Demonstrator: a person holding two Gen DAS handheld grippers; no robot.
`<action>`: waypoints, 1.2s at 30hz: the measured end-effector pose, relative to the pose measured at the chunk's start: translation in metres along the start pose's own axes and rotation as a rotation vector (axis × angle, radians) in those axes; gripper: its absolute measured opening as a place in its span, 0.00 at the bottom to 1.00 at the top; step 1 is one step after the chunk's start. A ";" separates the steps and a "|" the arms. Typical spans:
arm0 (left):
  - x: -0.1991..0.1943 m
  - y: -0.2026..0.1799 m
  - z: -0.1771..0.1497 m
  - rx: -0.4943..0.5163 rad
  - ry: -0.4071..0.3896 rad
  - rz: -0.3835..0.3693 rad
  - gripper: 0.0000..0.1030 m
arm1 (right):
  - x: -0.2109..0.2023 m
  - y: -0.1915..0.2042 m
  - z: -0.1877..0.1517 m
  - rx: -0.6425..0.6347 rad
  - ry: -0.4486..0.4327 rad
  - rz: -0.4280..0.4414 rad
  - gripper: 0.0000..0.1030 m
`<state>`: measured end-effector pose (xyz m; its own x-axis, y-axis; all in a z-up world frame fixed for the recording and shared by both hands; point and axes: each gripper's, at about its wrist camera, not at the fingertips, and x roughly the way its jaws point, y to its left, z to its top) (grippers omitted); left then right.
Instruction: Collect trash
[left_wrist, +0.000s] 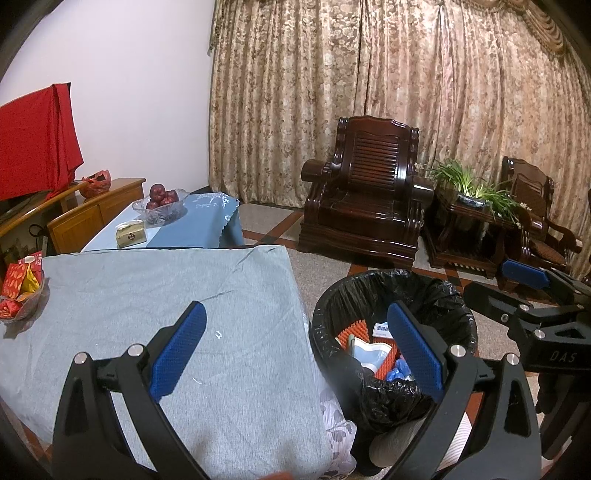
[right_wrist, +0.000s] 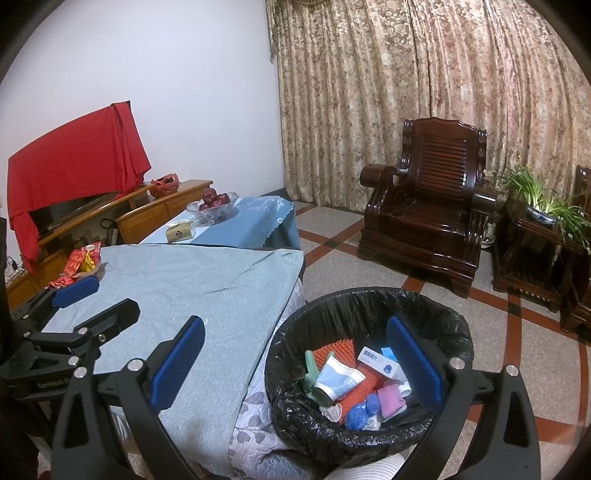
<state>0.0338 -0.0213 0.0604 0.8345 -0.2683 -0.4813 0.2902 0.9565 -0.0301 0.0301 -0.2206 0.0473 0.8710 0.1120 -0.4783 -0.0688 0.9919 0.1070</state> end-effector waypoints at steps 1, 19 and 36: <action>0.000 0.000 0.000 0.000 0.000 0.000 0.93 | 0.000 -0.001 0.001 0.001 0.000 0.000 0.94; -0.002 0.001 -0.001 0.001 0.003 0.001 0.93 | 0.000 0.001 0.001 0.002 0.002 0.001 0.94; -0.002 0.002 -0.008 0.000 0.009 0.005 0.93 | 0.005 0.003 -0.008 0.009 0.018 0.006 0.94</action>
<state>0.0289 -0.0180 0.0548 0.8316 -0.2626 -0.4893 0.2862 0.9578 -0.0277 0.0305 -0.2166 0.0384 0.8616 0.1187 -0.4934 -0.0690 0.9906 0.1178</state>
